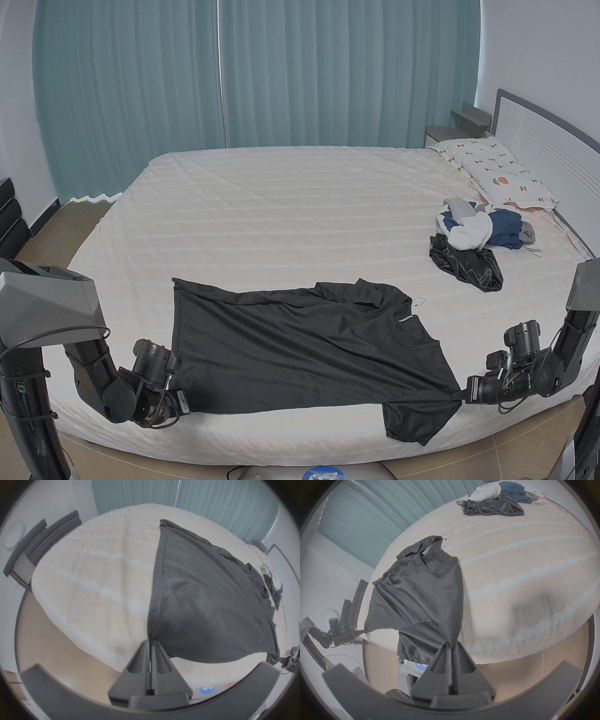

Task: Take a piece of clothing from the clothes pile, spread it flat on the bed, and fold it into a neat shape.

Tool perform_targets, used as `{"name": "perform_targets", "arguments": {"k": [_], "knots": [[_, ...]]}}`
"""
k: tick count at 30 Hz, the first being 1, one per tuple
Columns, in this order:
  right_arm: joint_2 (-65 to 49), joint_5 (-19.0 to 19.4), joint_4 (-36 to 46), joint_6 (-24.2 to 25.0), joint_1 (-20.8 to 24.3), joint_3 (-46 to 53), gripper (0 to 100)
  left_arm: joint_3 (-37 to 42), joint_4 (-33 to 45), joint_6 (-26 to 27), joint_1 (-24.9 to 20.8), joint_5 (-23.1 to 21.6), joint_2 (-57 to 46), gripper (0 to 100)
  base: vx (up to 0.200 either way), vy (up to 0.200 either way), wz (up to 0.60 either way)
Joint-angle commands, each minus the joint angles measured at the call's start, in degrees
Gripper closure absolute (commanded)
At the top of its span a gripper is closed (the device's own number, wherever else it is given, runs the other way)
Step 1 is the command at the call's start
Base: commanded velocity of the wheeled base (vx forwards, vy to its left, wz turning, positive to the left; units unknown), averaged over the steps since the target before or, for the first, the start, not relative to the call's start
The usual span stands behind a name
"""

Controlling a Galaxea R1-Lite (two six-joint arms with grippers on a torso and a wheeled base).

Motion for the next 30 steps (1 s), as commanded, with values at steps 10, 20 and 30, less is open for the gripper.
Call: {"name": "perform_targets", "arguments": {"k": [10,20,30], "knots": [[-3.36,-0.27,0.81,-2.34,3.1,3.24,100,-0.39,13.64,5.9,6.18,2.69,-8.46,100,0.0,0.0,0.0],[-2.48,-0.45,3.97,-7.88,4.68,4.91,100,-0.56,20.32,8.45,7.23,2.6,-8.99,100,0.0,0.0,0.0],[0.07,-0.27,3.27,-7.52,5.56,4.12,0,-1.62,19.97,8.01,7.23,2.34,-5.56,0,0.0,0.0,0.0]]}}
